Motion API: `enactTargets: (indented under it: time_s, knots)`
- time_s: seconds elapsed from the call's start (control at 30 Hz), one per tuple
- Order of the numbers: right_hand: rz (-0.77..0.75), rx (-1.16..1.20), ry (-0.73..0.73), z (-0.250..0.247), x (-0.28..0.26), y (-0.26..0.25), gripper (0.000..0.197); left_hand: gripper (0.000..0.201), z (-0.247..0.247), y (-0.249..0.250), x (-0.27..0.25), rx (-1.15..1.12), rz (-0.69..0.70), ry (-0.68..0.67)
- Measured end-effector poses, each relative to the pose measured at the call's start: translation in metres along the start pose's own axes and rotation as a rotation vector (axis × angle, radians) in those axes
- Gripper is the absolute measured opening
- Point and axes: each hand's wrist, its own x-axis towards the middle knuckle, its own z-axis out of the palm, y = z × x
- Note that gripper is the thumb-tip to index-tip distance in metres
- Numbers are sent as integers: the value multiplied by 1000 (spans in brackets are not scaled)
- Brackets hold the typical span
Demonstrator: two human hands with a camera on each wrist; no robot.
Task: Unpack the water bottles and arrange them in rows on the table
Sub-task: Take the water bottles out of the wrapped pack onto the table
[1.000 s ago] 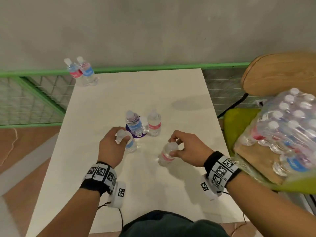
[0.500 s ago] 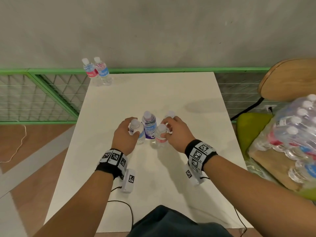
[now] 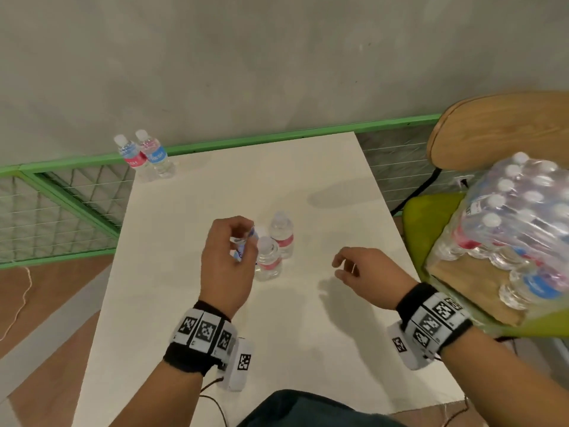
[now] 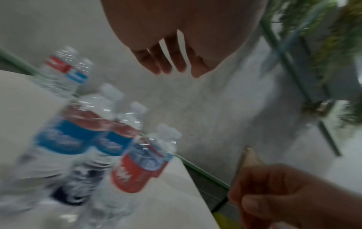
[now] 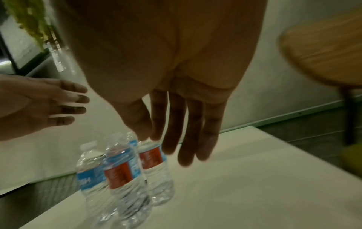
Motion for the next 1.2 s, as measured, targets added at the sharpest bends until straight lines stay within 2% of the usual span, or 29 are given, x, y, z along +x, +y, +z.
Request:
enactTargets:
  time_s: [0.13, 0.3, 0.37, 0.43, 0.53, 0.6, 0.67, 0.73, 0.83, 0.87, 1.03, 1.1, 1.2]
  knots:
    - [205, 23, 28, -20, -55, 60, 5, 20, 60, 44, -11, -73, 96, -483]
    - [479, 108, 186, -36, -113, 122, 5, 10, 155, 64, -30, 153, 69, -1126]
    - [560, 86, 193, -40, -130, 145, 9, 14, 190, 69, -34, 274, 41, -1318]
    - [608, 38, 195, -41, -146, 166, 21, 20, 224, 74, -37, 372, 64, -1421]
    - [695, 31, 270, -45, -159, 193, 49, 26, 275, 85, -40, 412, 120, -1426]
    - [789, 152, 356, -50, -161, 210, 61, 40, 309, 95, -46, 319, 63, -1363]
    - [858, 262, 431, -54, -159, 225, 65, 59, 337, 106, -52, 194, -48, -1287]
    - [890, 355, 504, -56, -155, 235, 57, 70, 360, 116, -57, 145, -133, -1174]
    - [934, 411, 571, -57, -145, 248, 43, 58, 389, 121, -57, 110, -296, -989]
    - [949, 432, 593, -57, -140, 253, 39, 53, 397, 124, -55, 108, -313, -953]
    - [963, 690, 749, -70, -120, 263, 28, 11, 422, 131, -41, 135, -256, -1012]
    - [955, 710, 738, -75, -113, 263, 27, 16, 428, 136, -31, 157, -268, -1014]
    - [961, 592, 670, -78, -110, 267, 41, 28, 435, 140, -22, 208, -327, -1014]
